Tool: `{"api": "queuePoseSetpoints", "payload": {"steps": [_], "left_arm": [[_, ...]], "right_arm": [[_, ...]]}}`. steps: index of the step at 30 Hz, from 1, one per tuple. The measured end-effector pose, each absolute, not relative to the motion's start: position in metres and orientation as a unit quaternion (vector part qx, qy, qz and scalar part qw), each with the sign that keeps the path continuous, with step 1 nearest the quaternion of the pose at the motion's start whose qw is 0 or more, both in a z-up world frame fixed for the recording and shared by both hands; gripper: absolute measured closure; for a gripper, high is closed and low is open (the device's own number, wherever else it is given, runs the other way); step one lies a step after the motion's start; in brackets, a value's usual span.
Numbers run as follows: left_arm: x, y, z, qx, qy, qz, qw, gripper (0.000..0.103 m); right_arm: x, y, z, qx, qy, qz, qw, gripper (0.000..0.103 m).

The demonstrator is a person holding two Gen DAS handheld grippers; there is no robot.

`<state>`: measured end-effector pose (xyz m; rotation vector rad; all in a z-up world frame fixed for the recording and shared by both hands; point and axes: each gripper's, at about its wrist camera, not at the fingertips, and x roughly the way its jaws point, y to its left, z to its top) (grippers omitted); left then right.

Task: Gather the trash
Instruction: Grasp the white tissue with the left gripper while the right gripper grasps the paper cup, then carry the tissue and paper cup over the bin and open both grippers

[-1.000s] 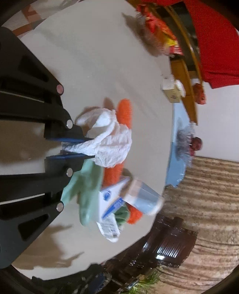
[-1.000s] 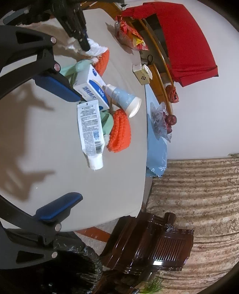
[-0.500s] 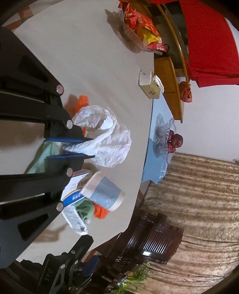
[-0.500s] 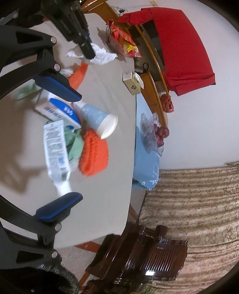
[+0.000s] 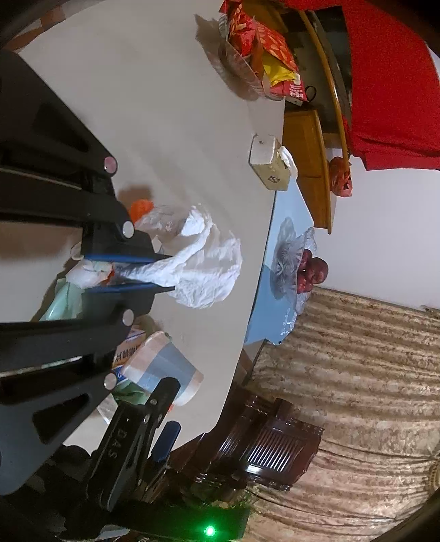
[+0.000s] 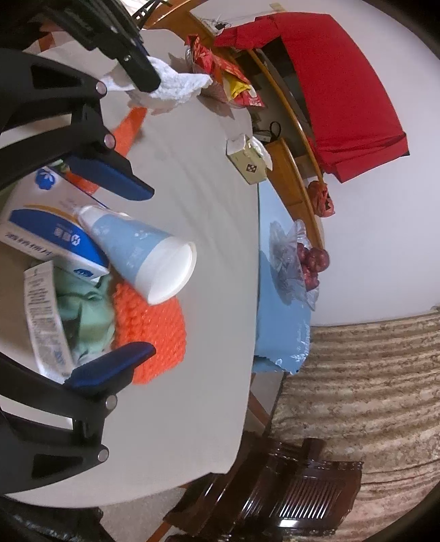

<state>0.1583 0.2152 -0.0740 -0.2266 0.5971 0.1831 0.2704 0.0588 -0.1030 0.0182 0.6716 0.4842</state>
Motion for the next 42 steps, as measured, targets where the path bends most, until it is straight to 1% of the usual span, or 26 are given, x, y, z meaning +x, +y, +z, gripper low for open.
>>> {"api": "queuePoseSetpoints", "payload": {"steps": [1,4,6,7,9,11,15,27,35,42], "left_arm": [[0.160,0.216,-0.075,-0.112,0.294,0.090,0.945,0.094],[0.167,0.217,-0.079,-0.113,0.298,0.088,0.944,0.094],[0.169,0.216,-0.080,-0.112,0.299,0.085,0.944,0.094],[0.170,0.216,-0.080,-0.112,0.300,0.084,0.944,0.094],[0.172,0.217,-0.080,-0.113,0.301,0.083,0.943,0.094],[0.172,0.217,-0.080,-0.115,0.301,0.081,0.943,0.094],[0.169,0.214,-0.074,-0.110,0.295,0.079,0.946,0.094],[0.147,0.176,-0.045,-0.099,0.274,0.038,0.956,0.094],[0.127,0.126,-0.029,-0.090,0.260,-0.013,0.961,0.094],[0.116,0.070,-0.032,-0.074,0.261,-0.062,0.961,0.094]], "right_arm": [[0.272,0.060,-0.105,0.008,0.330,0.235,0.914,0.022],[0.279,0.068,-0.113,0.005,0.344,0.241,0.908,0.033],[0.282,0.072,-0.117,0.004,0.355,0.249,0.901,0.042],[0.284,0.073,-0.119,0.006,0.361,0.255,0.897,0.052],[0.284,0.073,-0.119,0.011,0.367,0.267,0.891,0.066],[0.280,0.071,-0.117,0.012,0.364,0.280,0.888,0.072],[0.267,0.066,-0.107,0.012,0.350,0.297,0.888,0.074],[0.226,0.025,-0.066,0.028,0.305,0.295,0.905,0.075],[0.190,-0.033,-0.040,0.041,0.278,0.266,0.922,0.075],[0.158,-0.099,-0.033,0.044,0.270,0.214,0.938,0.074]]}}
